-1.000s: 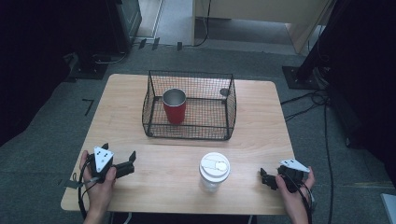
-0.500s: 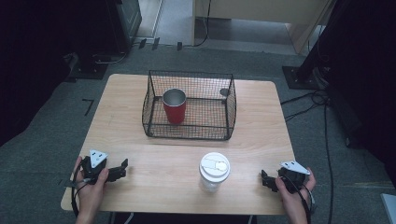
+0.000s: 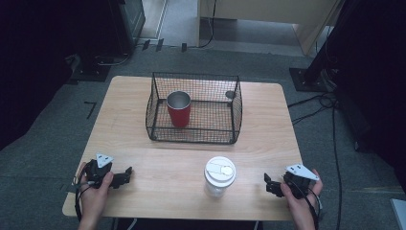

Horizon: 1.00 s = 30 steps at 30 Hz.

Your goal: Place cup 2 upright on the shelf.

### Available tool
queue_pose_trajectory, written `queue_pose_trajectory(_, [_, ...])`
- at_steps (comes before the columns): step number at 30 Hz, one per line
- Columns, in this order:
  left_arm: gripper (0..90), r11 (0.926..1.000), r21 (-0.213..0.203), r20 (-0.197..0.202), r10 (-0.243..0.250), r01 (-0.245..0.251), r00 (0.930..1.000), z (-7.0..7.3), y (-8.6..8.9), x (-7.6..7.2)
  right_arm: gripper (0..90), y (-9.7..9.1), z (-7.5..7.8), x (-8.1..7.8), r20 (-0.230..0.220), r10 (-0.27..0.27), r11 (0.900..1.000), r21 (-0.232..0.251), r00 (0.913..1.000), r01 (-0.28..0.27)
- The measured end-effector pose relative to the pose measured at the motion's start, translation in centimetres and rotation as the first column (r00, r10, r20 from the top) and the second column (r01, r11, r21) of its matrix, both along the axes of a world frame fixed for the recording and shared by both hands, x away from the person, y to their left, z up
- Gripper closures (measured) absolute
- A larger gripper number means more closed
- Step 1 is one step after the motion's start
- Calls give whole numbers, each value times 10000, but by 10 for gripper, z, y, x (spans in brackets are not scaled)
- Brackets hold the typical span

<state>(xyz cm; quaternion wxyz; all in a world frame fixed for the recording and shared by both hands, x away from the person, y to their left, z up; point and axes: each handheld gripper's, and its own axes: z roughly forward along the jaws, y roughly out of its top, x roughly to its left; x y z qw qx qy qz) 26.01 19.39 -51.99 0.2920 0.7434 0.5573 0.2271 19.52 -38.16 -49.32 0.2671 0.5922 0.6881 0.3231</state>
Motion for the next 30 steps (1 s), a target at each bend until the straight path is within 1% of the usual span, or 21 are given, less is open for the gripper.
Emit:
queue_pose_trajectory(5, [0,10000,0,-2,0,0,10000,0,0,0,0,11,13,-6,260,370,9993,69,9990,-372])
queue_pose_trajectory(10, [0,10000,25,-2,-18,18,10000,0,0,1,0,22,25,-12,512,725,9973,103,9961,-731])
queue_pose_trajectory(13, [0,10000,21,6,-5,5,10000,0,0,2,0,28,32,-16,617,987,9949,127,9932,-996])
queue_pose_trajectory(16, [0,10000,25,4,-8,8,10000,0,0,2,0,36,39,-21,759,1416,9893,242,9870,-1438])
queue_pose_trajectory(20, [0,10000,19,7,-4,4,10000,0,0,2,0,46,46,-24,969,1934,9794,394,9763,-1979])
queue_pose_trajectory(21, [0,10000,28,4,-5,5,10000,0,0,2,0,48,48,-24,1013,2089,9756,465,9727,-2144])
queue_pose_trajectory(22, [0,10000,22,4,-2,2,10000,0,0,2,0,50,49,-24,1036,2239,9710,613,9691,-2309])
queue_pose_trajectory(24, [0,10000,24,4,-5,5,10000,0,0,2,0,54,52,-24,1106,2496,9590,1092,9620,-2614])
queue_pose_trajectory(25, [0,10000,23,4,0,0,10000,0,0,2,0,55,54,-25,1143,2577,9550,1210,9594,-2709])
queue_pose_trajectory(28, [0,10000,15,-8,50,-50,10000,0,0,3,0,62,59,-25,1256,2869,9438,1325,9497,-3027])
queue_pose_trajectory(30, [0,9999,14,-1,122,-122,9999,0,-1,3,0,67,61,-26,1291,3029,9393,1273,9442,-3187])
